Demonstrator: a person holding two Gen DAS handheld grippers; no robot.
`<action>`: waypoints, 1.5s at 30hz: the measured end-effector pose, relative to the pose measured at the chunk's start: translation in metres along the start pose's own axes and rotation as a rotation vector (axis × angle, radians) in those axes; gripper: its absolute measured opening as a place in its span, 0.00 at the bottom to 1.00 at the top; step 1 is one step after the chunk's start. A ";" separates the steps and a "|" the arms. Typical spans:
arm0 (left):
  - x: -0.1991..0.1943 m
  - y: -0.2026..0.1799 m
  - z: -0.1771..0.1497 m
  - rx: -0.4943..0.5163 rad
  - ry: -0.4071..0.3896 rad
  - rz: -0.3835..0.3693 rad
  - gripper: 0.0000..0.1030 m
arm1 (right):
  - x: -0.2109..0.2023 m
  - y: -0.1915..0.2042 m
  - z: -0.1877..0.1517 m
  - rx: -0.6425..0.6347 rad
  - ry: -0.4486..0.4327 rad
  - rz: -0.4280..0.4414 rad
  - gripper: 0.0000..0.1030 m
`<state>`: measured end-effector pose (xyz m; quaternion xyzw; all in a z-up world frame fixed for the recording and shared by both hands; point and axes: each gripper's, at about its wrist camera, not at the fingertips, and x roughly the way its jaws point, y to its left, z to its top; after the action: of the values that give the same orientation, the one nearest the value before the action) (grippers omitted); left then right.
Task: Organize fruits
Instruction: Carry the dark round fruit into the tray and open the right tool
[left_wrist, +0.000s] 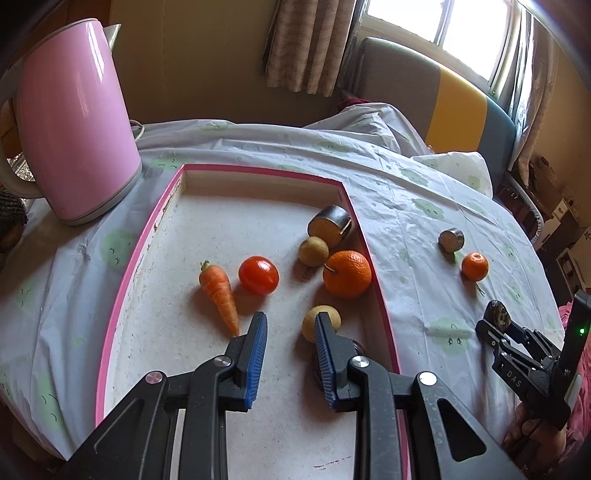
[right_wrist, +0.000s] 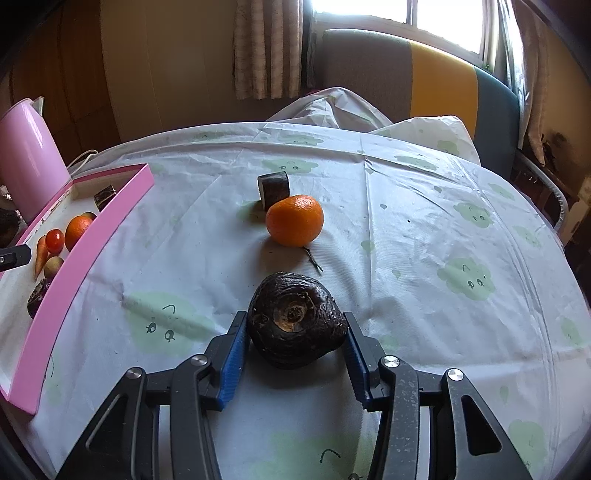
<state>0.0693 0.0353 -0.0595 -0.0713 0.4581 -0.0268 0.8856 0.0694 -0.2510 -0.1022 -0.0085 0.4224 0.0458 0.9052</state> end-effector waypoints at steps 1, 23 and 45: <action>0.000 0.000 -0.002 0.002 0.001 0.000 0.26 | 0.000 0.001 0.000 0.005 0.003 -0.002 0.48; -0.022 0.055 0.001 -0.103 -0.076 0.070 0.26 | -0.038 0.147 0.038 -0.192 -0.001 0.418 0.47; -0.020 0.052 -0.007 -0.118 -0.064 0.061 0.26 | -0.029 0.194 0.034 -0.258 0.012 0.443 0.60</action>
<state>0.0509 0.0880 -0.0547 -0.1103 0.4323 0.0297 0.8945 0.0598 -0.0579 -0.0538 -0.0315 0.4100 0.2966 0.8620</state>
